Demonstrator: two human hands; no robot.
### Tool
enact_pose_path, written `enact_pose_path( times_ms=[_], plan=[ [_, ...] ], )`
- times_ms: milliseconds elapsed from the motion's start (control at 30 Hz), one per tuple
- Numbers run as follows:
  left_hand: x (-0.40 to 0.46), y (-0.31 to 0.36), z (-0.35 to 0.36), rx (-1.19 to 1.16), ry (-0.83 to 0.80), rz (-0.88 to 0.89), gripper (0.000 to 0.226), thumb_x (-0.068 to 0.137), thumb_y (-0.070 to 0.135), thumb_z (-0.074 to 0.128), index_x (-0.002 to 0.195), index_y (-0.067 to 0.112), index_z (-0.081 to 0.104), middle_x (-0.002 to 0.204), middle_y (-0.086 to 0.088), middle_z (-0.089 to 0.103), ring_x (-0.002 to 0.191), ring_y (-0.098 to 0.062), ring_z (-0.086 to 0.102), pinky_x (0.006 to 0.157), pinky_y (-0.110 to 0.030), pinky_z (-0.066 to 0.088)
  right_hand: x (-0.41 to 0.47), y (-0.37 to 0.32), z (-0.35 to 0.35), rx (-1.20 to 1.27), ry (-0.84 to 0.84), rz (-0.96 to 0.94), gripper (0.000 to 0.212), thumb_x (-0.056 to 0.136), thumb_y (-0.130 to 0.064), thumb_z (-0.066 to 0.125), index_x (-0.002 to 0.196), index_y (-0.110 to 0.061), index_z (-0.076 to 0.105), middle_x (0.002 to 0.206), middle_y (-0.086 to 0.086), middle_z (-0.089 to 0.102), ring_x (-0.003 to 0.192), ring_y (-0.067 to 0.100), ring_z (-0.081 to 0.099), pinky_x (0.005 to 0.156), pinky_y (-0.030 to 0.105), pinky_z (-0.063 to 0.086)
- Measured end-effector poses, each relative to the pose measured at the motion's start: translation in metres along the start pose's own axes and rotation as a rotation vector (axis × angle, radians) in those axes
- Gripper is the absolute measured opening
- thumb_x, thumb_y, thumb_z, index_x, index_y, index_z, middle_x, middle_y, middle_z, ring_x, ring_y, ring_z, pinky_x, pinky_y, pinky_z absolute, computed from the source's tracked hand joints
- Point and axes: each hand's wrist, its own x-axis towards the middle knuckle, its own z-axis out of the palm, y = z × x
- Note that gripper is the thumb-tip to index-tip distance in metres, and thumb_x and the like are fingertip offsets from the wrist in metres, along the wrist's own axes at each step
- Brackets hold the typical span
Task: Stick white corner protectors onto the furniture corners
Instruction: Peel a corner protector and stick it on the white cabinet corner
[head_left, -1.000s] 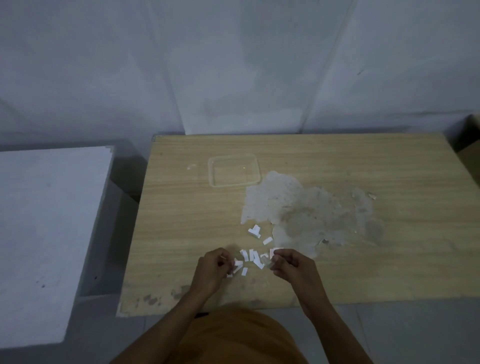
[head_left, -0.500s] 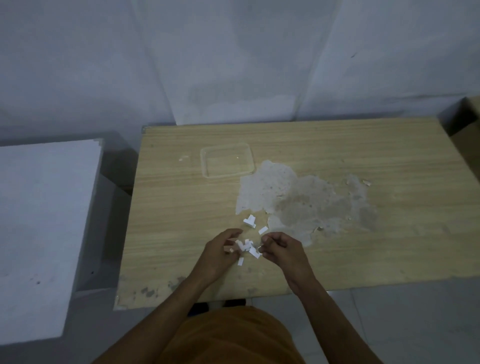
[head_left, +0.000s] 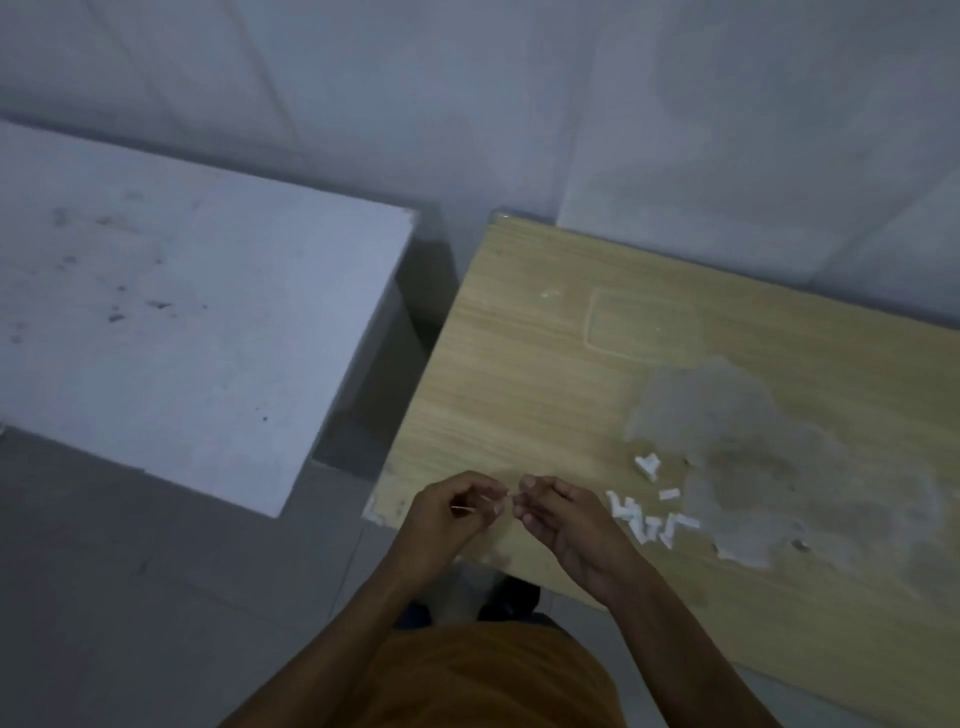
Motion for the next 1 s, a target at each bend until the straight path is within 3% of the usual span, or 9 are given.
enact_pose_path(
  times_ms=[100,200,333,433,533,667,833,1000],
  plan=[
    [-0.009,-0.009,-0.034,-0.026,0.043,-0.004,0.031,0.086,0.001,0.066,0.086,0.032,0.071,0.087,0.010,0.074,0.085,-0.006,0.068,0.075,-0.018,0.053,0.007,0.015,0.034,-0.086,-0.022,-0.007,0.011,0.086,-0.018,0.067,0.084,-0.007,0.069,0.075,0.008,0.071,0.069,0.016,0.068,0.065,0.021,0.055],
    [-0.019,-0.021,-0.073,-0.021,0.094,0.001,0.032,0.086,-0.001,0.065,0.089,0.030,0.072,0.089,0.013,0.074,0.085,-0.003,0.068,0.075,-0.013,0.051,0.013,0.036,0.070,-0.369,-0.019,-0.104,0.015,0.092,-0.023,0.063,0.088,-0.010,0.069,0.087,0.008,0.073,0.080,0.021,0.071,0.070,0.024,0.056],
    [-0.033,-0.047,-0.146,0.012,0.093,-0.006,0.029,0.087,0.006,0.066,0.095,0.033,0.073,0.093,0.012,0.074,0.088,-0.003,0.068,0.078,-0.014,0.051,0.022,0.076,0.131,-0.703,0.013,-0.325,0.008,0.092,-0.021,0.062,0.097,-0.019,0.068,0.096,-0.003,0.071,0.088,0.012,0.067,0.072,0.026,0.057],
    [-0.039,-0.066,-0.204,0.090,0.035,-0.009,0.025,0.087,0.012,0.068,0.097,0.034,0.073,0.087,0.010,0.074,0.082,-0.004,0.069,0.077,-0.019,0.054,0.030,0.117,0.180,-0.789,0.059,-0.423,0.012,0.089,-0.020,0.067,0.094,-0.031,0.064,0.089,-0.010,0.070,0.082,0.000,0.064,0.069,0.015,0.051],
    [-0.043,-0.080,-0.251,0.116,-0.033,-0.017,0.024,0.086,0.014,0.069,0.096,0.036,0.073,0.090,0.011,0.074,0.084,-0.006,0.069,0.079,-0.022,0.056,0.039,0.158,0.220,-0.814,0.135,-0.449,0.021,0.088,-0.016,0.068,0.100,-0.032,0.062,0.086,-0.012,0.067,0.081,-0.008,0.061,0.067,0.006,0.046],
    [-0.050,-0.093,-0.289,0.169,-0.063,-0.037,0.017,0.083,0.012,0.072,0.092,0.026,0.071,0.082,0.009,0.072,0.078,-0.006,0.069,0.075,-0.019,0.056,0.043,0.193,0.254,-0.829,0.186,-0.465,0.032,0.088,-0.013,0.067,0.113,-0.032,0.058,0.081,-0.012,0.065,0.082,-0.006,0.061,0.068,0.007,0.048],
    [-0.053,-0.105,-0.308,0.201,-0.114,-0.047,0.017,0.085,0.006,0.068,0.098,0.017,0.071,0.087,0.004,0.073,0.080,-0.004,0.069,0.080,-0.018,0.055,0.045,0.215,0.270,-0.771,0.241,-0.481,0.035,0.089,-0.011,0.066,0.104,-0.041,0.057,0.075,-0.012,0.067,0.075,-0.003,0.064,0.065,0.008,0.048],
    [-0.053,-0.114,-0.306,0.285,-0.115,0.020,0.023,0.084,0.003,0.069,0.098,0.020,0.071,0.094,0.010,0.069,0.087,0.006,0.064,0.076,-0.006,0.048,0.050,0.227,0.268,-0.651,0.302,-0.437,0.026,0.090,-0.011,0.064,0.104,-0.034,0.060,0.079,-0.009,0.069,0.072,0.002,0.065,0.066,0.013,0.051]
  ],
)
